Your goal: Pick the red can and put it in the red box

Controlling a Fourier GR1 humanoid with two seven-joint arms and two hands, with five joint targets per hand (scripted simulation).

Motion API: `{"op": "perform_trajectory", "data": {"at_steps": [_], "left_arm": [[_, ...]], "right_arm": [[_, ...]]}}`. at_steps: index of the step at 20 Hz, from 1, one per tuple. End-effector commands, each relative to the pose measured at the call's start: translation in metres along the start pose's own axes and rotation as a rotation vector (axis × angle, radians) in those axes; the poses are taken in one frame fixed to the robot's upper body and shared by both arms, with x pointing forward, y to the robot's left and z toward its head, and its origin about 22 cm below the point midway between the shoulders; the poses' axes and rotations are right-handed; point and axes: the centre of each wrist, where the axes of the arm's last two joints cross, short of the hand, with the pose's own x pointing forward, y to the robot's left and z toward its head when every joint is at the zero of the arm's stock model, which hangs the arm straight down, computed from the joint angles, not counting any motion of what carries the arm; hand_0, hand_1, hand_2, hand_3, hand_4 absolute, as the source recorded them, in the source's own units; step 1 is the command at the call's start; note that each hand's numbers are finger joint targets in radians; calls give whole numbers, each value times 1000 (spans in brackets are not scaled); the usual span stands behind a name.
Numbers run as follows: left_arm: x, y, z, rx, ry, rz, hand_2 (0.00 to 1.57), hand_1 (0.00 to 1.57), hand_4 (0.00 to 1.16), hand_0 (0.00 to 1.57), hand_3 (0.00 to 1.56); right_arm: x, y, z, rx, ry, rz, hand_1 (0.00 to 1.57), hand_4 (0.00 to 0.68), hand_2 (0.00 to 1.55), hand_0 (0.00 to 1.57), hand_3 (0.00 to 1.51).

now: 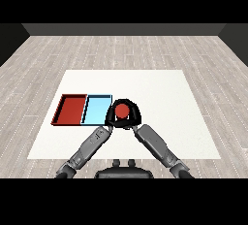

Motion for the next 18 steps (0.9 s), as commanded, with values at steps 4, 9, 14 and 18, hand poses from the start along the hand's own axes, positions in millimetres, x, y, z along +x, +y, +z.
{"op": "perform_trajectory", "data": {"at_steps": [4, 9, 14, 18], "left_arm": [[1, -15, 0, -12, 25, 44, 1569, 1571, 1140, 1571, 1491], [-15, -17, 6, -4, 38, 49, 1569, 1571, 1140, 1571, 1491], [-22, -13, 10, -17, 3, 5, 1571, 1571, 1148, 1571, 1486], [-3, -3, 9, 9, 32, 9, 1571, 1571, 1150, 1571, 1486]], "right_arm": [[3, 13, -17, 41, -11, -87, 763, 0, 612, 763, 0], [9, 2, -2, 64, -21, -71, 0, 0, 0, 0, 0], [-4, -5, -2, 59, -60, -29, 0, 0, 0, 0, 0], [32, -22, -12, 17, -68, 33, 0, 0, 0, 0, 0]]}}
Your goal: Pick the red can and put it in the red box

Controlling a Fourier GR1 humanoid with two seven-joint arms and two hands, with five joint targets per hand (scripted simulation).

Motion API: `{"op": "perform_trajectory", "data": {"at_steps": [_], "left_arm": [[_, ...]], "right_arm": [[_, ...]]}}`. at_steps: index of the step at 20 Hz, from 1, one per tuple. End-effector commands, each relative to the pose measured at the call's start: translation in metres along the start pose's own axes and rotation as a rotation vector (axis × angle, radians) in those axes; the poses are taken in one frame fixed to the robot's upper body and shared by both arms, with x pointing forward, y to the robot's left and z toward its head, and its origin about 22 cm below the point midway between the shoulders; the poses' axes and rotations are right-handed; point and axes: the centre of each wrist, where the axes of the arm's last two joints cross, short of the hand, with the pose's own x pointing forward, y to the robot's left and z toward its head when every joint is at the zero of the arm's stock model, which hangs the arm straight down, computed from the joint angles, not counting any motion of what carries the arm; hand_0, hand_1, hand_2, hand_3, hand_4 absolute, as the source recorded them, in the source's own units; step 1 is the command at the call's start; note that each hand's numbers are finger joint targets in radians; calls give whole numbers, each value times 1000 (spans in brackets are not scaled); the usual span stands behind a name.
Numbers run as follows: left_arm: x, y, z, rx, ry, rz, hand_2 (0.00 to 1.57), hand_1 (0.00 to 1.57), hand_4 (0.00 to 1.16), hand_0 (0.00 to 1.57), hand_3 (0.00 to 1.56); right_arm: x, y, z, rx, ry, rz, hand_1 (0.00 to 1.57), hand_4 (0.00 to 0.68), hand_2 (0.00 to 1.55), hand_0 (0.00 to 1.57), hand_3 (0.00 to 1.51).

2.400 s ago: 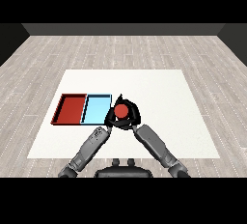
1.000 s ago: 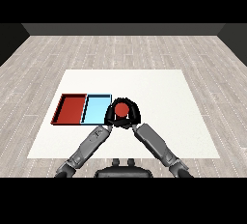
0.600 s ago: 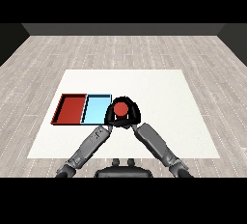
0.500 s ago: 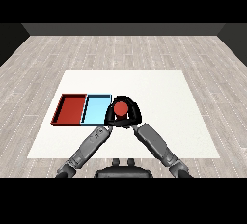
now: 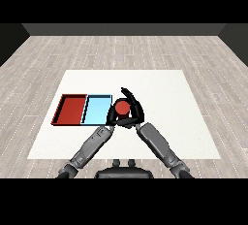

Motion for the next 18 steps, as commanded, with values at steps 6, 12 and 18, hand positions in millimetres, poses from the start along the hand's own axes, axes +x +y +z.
{"op": "perform_trajectory", "data": {"at_steps": [6, 12, 18], "left_arm": [[-25, 14, 17, 21, 78, 31, 1571, 1571, 1139, 1571, 1490], [-8, 32, 8, 57, 68, -19, 1554, 1571, 1117, 1571, 1453], [-9, 80, 17, 84, 35, -66, 1571, 1571, 1139, 1571, 1474]], "right_arm": [[52, -36, -14, -83, -135, 50, 0, 0, 0, 0, 0], [93, -55, -4, -145, -222, 93, 0, 0, 0, 0, 0], [96, -126, 37, -237, -188, 86, 0, 0, 0, 0, 0]]}}
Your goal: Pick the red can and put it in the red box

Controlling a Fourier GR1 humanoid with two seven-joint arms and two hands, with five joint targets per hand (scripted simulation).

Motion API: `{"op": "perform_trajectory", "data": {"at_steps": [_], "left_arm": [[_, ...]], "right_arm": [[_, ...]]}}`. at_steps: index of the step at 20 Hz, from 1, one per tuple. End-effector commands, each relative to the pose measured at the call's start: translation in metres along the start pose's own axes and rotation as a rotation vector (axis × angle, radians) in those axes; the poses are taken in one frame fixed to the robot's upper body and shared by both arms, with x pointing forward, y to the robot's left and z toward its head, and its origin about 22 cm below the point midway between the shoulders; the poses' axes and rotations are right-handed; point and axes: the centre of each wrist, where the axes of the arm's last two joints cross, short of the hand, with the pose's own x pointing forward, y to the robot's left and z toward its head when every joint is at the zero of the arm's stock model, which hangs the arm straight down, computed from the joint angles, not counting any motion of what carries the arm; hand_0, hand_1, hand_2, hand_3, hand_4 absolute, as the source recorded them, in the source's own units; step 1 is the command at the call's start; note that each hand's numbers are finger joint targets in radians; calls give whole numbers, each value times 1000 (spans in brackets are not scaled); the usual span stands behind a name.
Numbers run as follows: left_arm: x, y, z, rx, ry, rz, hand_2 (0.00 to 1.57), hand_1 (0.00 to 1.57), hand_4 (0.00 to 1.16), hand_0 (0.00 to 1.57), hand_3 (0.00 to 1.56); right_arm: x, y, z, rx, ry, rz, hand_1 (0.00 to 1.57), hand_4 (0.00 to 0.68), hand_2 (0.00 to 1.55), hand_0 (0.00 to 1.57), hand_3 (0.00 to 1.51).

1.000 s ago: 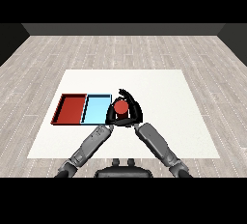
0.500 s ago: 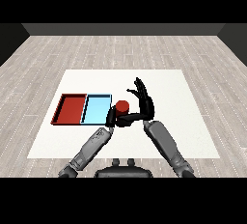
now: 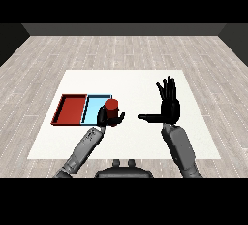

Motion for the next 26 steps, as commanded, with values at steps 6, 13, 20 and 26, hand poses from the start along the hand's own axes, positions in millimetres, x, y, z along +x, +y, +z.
{"op": "perform_trajectory", "data": {"at_steps": [6, 13, 20, 26], "left_arm": [[38, 67, -8, 87, -53, -135, 1557, 1571, 1112, 1571, 1458], [24, 102, -35, 164, -47, -296, 1558, 1571, 1134, 1571, 1432], [26, 168, -84, 243, 109, -482, 1342, 1535, 1104, 1535, 1445], [-8, 249, -66, 391, 328, -527, 1571, 1571, 1105, 1571, 1476]], "right_arm": [[-29, -73, 30, -98, 85, 104, 0, 0, 0, 0, 0], [-51, -90, 81, -105, 226, 155, 0, 0, 0, 0, 0], [-69, -87, 100, -165, 260, 136, 0, 0, 0, 0, 0], [-73, -101, 103, -97, 260, 160, 0, 0, 0, 0, 0]]}}
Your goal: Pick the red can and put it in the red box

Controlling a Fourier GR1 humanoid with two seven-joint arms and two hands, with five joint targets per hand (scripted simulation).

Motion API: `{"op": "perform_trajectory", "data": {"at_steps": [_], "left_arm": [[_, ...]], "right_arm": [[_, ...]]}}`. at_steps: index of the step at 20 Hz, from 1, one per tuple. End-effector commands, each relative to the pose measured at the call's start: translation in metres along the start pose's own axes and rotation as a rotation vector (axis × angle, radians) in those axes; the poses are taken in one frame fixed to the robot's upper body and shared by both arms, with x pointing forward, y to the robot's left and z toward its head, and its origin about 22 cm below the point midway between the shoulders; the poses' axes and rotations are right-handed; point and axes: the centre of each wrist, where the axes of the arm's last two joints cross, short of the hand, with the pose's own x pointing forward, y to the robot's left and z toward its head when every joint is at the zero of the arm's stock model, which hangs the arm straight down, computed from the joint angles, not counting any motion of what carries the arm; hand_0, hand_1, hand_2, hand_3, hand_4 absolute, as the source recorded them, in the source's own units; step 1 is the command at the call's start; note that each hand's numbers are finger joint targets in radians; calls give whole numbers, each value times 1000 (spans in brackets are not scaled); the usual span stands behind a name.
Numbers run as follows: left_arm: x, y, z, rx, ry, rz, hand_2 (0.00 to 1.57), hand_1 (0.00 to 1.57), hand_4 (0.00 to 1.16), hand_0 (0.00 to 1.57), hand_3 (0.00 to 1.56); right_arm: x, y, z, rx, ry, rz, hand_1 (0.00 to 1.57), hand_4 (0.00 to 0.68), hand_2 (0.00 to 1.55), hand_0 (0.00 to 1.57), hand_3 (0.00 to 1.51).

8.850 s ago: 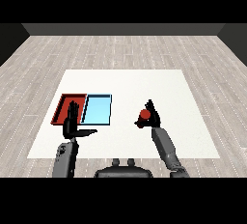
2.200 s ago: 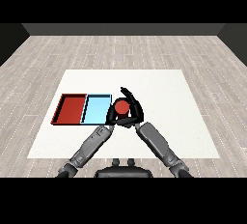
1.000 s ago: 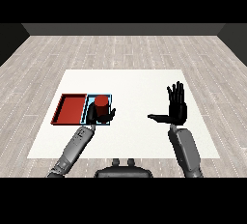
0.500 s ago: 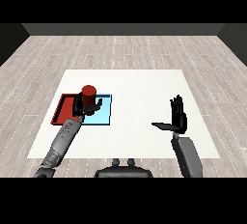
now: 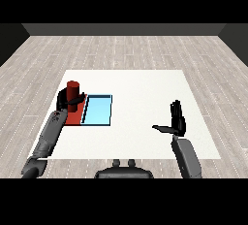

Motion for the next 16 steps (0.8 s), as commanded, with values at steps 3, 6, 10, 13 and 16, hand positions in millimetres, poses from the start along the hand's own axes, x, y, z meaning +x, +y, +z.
{"op": "perform_trajectory", "data": {"at_steps": [3, 6, 10, 13, 16], "left_arm": [[-73, 25, 0, 47, 190, -68, 1569, 1571, 1088, 1571, 1490], [-97, 5, 9, 49, 266, -133, 1571, 1571, 1040, 1571, 1501], [-103, 10, 3, 84, 405, -230, 1064, 1005, 939, 1005, 1208], [-115, -7, 16, 42, 446, -292, 615, 534, 664, 534, 0], [-115, 10, 8, 70, 538, -259, 749, 798, 709, 798, 0]], "right_arm": [[-2, -10, -15, -2, -38, 25, 0, 0, 0, 0, 0], [6, 6, -10, 13, -59, 11, 0, 0, 0, 0, 0], [6, -11, -4, 7, -105, 30, 0, 0, 0, 0, 0], [2, -9, 4, 18, -112, 35, 0, 0, 0, 0, 0], [7, -13, -4, 26, -133, 45, 0, 0, 0, 0, 0]]}}
